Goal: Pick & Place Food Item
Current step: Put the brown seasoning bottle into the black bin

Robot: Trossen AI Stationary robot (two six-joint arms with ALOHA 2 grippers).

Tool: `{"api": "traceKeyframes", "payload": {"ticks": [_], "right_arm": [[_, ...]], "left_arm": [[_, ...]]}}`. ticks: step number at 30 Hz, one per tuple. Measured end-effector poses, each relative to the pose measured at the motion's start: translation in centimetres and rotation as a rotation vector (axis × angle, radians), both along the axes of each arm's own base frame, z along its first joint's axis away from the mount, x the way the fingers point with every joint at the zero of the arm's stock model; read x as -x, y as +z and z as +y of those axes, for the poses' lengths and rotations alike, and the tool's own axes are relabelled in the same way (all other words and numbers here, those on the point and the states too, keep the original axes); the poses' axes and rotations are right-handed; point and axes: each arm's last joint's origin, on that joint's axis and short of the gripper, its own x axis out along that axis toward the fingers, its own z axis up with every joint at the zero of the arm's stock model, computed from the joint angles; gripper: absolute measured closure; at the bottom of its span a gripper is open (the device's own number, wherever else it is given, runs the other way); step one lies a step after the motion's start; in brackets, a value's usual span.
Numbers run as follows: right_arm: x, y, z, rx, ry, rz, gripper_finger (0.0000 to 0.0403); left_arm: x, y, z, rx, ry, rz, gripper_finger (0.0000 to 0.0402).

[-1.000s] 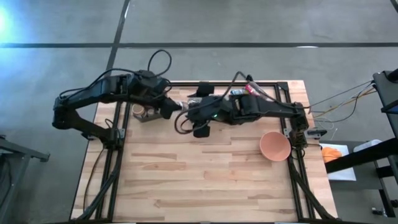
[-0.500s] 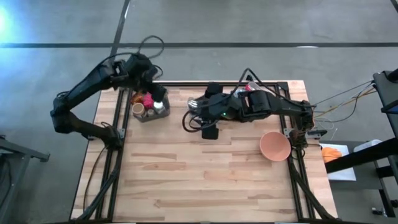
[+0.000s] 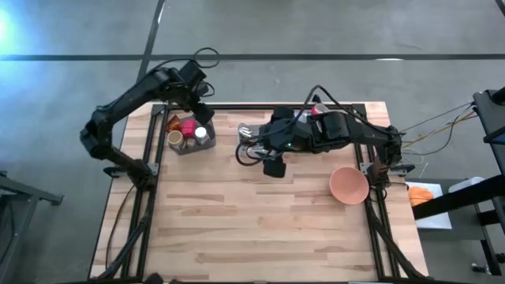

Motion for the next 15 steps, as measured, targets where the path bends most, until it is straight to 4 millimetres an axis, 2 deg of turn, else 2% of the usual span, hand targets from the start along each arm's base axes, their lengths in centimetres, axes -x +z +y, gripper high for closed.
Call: {"api": "traceKeyframes", "payload": {"ticks": [6,15], "right_arm": [[0.8,-0.3,0.1,-0.063,0.010,0.066,0.0071],[1.0,-0.2,0.1,-0.102,0.019,0.068,0.0071]], "left_arm": [[-1.0,-3.1,2.6,0.064,0.041,0.119,0.0237],[-1.9,-7.2,5.6,0.144,0.042,0.237,0.0237]]}}
